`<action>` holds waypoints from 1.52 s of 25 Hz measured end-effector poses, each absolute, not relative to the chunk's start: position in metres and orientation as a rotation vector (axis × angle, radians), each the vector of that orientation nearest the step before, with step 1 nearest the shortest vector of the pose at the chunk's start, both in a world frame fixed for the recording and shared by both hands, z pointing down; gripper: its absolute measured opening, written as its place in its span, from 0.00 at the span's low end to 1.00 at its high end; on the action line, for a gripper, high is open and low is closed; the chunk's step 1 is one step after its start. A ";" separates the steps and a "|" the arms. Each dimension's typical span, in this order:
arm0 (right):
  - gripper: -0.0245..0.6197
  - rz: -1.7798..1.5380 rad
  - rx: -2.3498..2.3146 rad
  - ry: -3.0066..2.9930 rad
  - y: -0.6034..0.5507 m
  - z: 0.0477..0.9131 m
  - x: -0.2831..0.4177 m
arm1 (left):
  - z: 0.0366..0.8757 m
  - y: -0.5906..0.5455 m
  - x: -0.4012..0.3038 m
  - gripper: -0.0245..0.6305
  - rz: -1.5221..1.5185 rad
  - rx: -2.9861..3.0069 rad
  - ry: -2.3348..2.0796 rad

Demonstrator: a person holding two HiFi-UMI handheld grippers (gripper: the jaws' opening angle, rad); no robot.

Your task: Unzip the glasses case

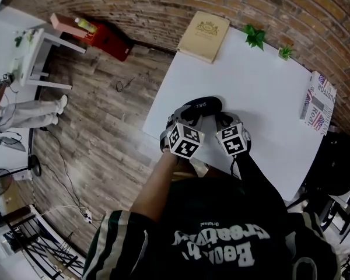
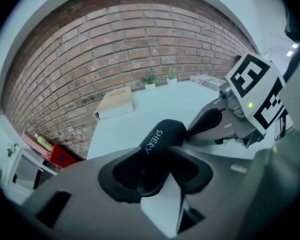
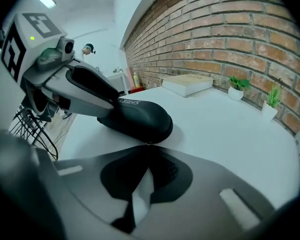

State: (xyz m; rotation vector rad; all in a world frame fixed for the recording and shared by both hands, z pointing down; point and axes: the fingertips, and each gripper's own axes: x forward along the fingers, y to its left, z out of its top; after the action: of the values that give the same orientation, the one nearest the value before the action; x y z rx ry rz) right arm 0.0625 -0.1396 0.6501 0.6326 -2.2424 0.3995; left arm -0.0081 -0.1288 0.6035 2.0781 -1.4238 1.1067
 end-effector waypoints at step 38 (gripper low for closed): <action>0.06 0.290 0.679 -2.221 -0.144 0.646 0.067 | 0.601 -0.143 -0.008 0.20 0.907 2.058 -1.517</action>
State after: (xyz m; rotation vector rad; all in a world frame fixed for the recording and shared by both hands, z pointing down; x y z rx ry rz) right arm 0.0673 -0.1444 0.6465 0.6789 -2.2215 0.2902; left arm -0.0082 -0.1429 0.6015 2.0576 -1.5173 0.9075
